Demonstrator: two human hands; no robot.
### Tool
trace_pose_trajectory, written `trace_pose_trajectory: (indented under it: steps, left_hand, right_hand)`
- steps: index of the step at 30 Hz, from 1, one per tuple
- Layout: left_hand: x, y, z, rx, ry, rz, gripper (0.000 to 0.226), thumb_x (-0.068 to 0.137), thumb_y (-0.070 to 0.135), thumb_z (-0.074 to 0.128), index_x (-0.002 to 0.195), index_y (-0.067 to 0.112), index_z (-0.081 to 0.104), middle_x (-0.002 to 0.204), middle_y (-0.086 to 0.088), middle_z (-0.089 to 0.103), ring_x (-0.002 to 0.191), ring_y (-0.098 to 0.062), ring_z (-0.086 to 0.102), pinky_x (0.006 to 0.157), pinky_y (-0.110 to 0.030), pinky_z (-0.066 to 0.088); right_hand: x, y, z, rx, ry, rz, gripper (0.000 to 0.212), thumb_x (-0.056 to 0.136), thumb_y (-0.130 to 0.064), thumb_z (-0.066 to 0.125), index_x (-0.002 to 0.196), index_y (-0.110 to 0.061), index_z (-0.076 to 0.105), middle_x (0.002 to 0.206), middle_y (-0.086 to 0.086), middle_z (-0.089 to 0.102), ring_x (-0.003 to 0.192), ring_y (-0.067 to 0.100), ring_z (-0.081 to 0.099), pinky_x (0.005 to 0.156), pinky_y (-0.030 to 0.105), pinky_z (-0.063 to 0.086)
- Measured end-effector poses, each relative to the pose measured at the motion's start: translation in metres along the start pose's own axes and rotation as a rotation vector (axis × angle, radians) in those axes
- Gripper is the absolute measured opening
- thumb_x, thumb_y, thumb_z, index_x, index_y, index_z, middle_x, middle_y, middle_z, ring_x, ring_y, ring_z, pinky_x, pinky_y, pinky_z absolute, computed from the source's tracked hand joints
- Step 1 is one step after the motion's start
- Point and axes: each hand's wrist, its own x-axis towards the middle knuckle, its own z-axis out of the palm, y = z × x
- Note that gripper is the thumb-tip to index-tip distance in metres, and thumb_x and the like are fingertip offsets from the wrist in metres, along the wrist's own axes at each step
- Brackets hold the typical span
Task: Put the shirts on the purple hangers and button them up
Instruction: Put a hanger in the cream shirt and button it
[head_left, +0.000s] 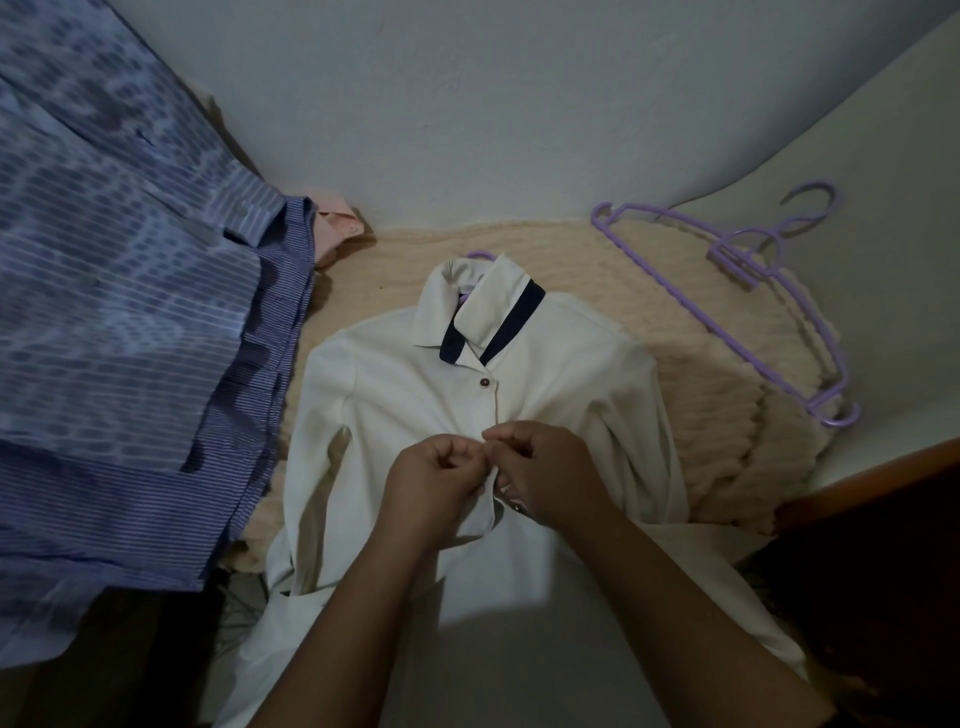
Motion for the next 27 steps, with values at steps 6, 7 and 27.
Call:
trace_pose_trajectory:
  steps: [6,7,27]
  left_hand:
    - [0.005,0.001,0.001,-0.053,-0.007,-0.034,0.005,0.084,0.006,0.07,0.081,0.002,0.07,0.057,0.001,0.061,0.042,-0.003,0.051,0.042,-0.014,0.039]
    - [0.005,0.001,0.001,-0.086,-0.022,-0.061,0.006,0.084,0.007,0.07,0.081,0.001,0.07,0.058,-0.003,0.061,0.041,-0.005,0.049,0.041,-0.016,0.038]
    - [0.032,0.01,-0.016,0.055,0.096,-0.085,0.052,0.092,0.011,0.059,0.138,0.018,0.038,0.081,-0.02,0.068,0.055,-0.017,0.059,0.045,-0.016,0.047]
  right_hand:
    - [0.006,0.005,0.003,0.009,0.075,0.048,0.014,0.085,-0.011,0.063,0.095,-0.015,0.072,0.077,-0.003,0.067,0.069,0.011,0.061,0.083,0.034,0.055]
    - [0.007,0.005,0.003,0.016,0.068,0.043,0.013,0.085,-0.011,0.063,0.092,-0.019,0.071,0.08,-0.002,0.068,0.071,0.012,0.063,0.083,0.036,0.055]
    - [0.036,0.031,-0.002,-0.016,0.143,0.022,0.057,0.081,-0.01,0.061,0.126,-0.041,0.041,0.12,0.004,0.056,0.103,0.03,0.061,0.088,0.049,0.052]
